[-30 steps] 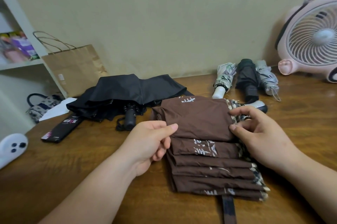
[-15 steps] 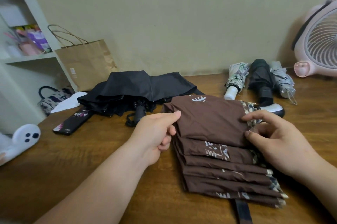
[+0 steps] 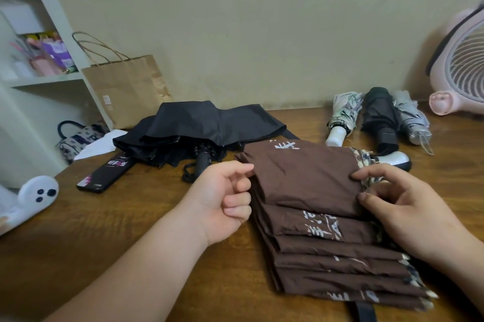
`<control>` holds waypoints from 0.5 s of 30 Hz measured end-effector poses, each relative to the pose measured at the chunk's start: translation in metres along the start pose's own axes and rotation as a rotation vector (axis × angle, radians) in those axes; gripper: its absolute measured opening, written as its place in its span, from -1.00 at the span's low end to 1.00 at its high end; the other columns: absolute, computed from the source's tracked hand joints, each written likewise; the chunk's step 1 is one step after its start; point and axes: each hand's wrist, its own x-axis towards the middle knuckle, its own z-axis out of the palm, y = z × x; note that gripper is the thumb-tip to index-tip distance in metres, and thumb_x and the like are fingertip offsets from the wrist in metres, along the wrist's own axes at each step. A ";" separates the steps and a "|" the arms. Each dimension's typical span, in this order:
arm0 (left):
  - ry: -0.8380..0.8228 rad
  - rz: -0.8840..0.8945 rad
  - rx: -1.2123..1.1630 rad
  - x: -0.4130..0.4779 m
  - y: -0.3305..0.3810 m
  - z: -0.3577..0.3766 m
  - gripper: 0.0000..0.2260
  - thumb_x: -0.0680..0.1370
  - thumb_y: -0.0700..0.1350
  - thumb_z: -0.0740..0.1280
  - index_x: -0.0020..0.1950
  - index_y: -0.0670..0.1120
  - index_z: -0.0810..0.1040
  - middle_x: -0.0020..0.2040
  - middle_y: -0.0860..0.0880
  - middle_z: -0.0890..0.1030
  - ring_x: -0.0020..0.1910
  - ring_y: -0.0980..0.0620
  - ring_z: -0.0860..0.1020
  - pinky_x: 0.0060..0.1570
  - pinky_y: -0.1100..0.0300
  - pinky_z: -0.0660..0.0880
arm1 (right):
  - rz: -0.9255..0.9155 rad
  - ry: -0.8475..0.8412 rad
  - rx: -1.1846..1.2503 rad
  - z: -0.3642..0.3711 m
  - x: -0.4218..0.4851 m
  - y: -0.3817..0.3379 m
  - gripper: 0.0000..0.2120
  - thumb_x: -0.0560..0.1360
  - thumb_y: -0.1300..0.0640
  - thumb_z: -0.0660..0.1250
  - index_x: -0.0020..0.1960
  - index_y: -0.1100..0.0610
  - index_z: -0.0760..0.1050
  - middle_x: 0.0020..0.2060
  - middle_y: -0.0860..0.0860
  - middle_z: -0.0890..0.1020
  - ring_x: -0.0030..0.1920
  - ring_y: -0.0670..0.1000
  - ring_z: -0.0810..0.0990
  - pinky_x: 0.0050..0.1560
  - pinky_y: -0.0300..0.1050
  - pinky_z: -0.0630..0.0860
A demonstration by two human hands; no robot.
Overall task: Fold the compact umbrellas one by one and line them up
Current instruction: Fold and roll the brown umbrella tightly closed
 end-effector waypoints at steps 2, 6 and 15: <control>0.022 0.034 0.035 0.008 0.008 -0.003 -0.92 0.58 -0.19 0.29 -0.06 -0.13 0.58 -0.44 0.02 0.39 -0.63 0.16 0.17 -0.62 0.32 0.03 | -0.002 -0.008 -0.003 0.000 0.000 0.001 -0.73 0.56 0.38 0.36 0.02 0.01 0.58 -0.35 0.31 0.52 -0.48 0.00 0.35 -0.49 -0.24 0.31; 0.175 0.339 0.472 0.023 0.028 -0.023 -0.68 0.64 -0.25 0.29 0.35 -0.02 0.59 -0.42 -0.07 0.54 -0.59 0.11 0.26 -0.57 0.25 0.14 | 0.012 -0.022 0.005 -0.001 0.001 0.006 -0.68 0.56 0.36 0.37 0.04 -0.08 0.58 -0.31 0.33 0.55 -0.41 0.04 0.41 -0.38 -0.15 0.34; 0.020 0.419 0.994 0.040 0.037 -0.038 -0.81 0.55 -0.22 0.47 -0.01 0.09 0.75 -0.04 0.05 0.75 -0.01 -0.02 0.71 0.07 0.00 0.67 | 0.054 0.081 0.098 0.000 0.002 0.009 -0.78 0.59 0.33 0.34 0.03 0.01 0.58 -0.31 0.19 0.66 -0.42 0.05 0.56 -0.43 -0.19 0.44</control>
